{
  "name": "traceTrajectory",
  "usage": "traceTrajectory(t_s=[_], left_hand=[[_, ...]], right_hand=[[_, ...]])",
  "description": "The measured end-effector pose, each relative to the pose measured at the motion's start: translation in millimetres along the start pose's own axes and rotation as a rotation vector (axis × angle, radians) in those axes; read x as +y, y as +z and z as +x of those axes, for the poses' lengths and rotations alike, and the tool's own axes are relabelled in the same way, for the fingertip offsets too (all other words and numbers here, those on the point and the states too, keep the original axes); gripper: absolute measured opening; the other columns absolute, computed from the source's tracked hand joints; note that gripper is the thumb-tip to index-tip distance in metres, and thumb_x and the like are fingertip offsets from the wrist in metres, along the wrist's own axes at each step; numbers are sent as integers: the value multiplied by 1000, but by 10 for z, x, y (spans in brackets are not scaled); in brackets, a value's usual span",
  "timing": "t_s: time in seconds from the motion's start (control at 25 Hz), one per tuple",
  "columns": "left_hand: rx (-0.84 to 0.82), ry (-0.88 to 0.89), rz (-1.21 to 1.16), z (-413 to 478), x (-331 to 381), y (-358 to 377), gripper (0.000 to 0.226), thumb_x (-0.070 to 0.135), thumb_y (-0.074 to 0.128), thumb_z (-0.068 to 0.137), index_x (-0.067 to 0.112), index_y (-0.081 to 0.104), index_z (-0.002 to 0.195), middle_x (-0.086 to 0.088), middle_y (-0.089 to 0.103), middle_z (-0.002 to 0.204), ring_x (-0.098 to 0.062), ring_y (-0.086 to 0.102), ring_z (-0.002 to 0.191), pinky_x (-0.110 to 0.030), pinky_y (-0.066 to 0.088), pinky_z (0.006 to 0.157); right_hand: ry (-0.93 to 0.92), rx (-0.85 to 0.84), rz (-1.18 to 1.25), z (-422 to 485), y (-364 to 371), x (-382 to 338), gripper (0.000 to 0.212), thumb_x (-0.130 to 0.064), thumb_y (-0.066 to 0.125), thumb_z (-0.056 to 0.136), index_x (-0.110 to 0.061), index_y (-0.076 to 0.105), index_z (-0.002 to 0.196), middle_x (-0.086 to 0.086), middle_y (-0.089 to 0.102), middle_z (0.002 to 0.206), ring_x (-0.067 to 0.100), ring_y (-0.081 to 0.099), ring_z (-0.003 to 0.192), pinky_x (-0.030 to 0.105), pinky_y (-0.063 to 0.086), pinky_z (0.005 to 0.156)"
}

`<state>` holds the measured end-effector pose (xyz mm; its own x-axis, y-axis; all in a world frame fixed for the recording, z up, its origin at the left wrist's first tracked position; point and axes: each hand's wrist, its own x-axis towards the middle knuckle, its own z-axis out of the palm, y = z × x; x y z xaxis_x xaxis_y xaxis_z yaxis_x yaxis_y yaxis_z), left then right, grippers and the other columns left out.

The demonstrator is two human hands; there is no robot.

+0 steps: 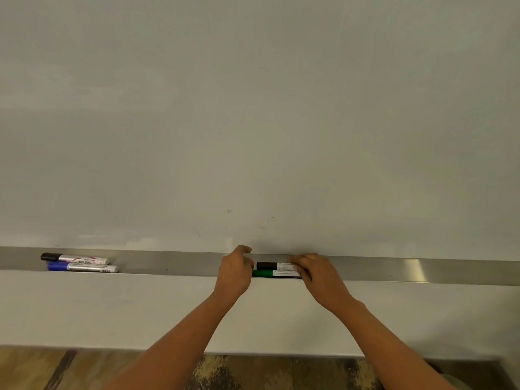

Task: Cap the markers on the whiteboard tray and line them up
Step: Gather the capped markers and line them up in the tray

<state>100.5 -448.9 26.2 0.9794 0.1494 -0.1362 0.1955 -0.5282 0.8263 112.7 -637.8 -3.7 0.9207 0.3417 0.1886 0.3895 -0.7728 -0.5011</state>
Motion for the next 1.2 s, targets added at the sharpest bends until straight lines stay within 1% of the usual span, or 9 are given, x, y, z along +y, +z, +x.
traceTrajectory(t_s=[0.12, 0.28, 0.36, 0.44, 0.56, 0.6, 0.8, 1.04, 1.2], left_hand=[[3, -8, 5, -16, 22, -7, 33, -4, 35, 89, 0, 48, 119, -27, 63, 105, -37, 62, 95, -42, 53, 87], [16, -10, 10, -42, 56, -4, 33, -4, 35, 89, 0, 48, 119, -28, 63, 104, -37, 62, 94, -43, 53, 85], [29, -7, 16, -52, 64, 4, 33, -4, 35, 89, 0, 49, 119, -28, 64, 102, -38, 62, 92, -42, 54, 84], [32, -16, 5, -64, 68, 7, 33, -3, 35, 88, 1, 49, 118, -29, 65, 101, -39, 63, 91, -44, 54, 83], [22, -38, -25, -68, 74, 10, 33, -3, 35, 88, 1, 49, 117, -29, 64, 101, -39, 63, 91, -43, 53, 81], [18, -41, -33, -67, 77, 14, 33, -2, 34, 88, 2, 49, 117, -29, 64, 101, -39, 63, 92, -42, 52, 80], [10, -40, -45, -80, 106, 63, 34, -1, 32, 89, 3, 49, 118, -25, 63, 98, -39, 63, 93, -41, 52, 76], [-11, -31, -52, -79, 140, 138, 35, -2, 32, 89, 4, 49, 119, -28, 62, 106, -39, 62, 95, -43, 53, 80], [-11, -25, -50, -83, 131, 167, 33, -1, 32, 90, 3, 49, 118, -28, 61, 108, -38, 62, 95, -43, 53, 79]], right_hand=[[69, 73, 73, -43, -4, 3, 27, -5, 43, 93, -12, 61, 112, 8, 68, 109, 23, 59, 100, 32, 44, 89], [337, 355, 211, -125, -36, 60, 31, 6, 39, 89, -3, 58, 112, 16, 66, 108, 29, 59, 101, 33, 45, 90], [426, 424, 271, -147, -42, 59, 30, 6, 37, 90, -2, 56, 112, 19, 64, 104, 28, 58, 95, 30, 44, 85], [463, 424, 309, -152, -42, 44, 30, 6, 35, 90, -1, 56, 111, 19, 64, 101, 28, 58, 92, 32, 45, 83], [484, 413, 328, -140, -55, 23, 30, 9, 34, 89, 0, 57, 106, 18, 63, 94, 32, 60, 89, 41, 51, 83], [488, 407, 334, -135, -59, 22, 31, 10, 33, 88, 1, 57, 106, 17, 63, 91, 32, 60, 87, 41, 52, 82], [496, 398, 308, -141, -72, 52, 35, 15, 33, 84, 1, 58, 105, 16, 63, 89, 25, 56, 81, 27, 43, 74], [509, 404, 292, -173, -108, 101, 34, 14, 34, 85, 1, 58, 105, 14, 62, 91, 18, 53, 80, 22, 40, 72], [511, 412, 278, -185, -105, 119, 32, 13, 36, 86, 1, 58, 107, 16, 63, 95, 18, 52, 82, 26, 42, 76]])
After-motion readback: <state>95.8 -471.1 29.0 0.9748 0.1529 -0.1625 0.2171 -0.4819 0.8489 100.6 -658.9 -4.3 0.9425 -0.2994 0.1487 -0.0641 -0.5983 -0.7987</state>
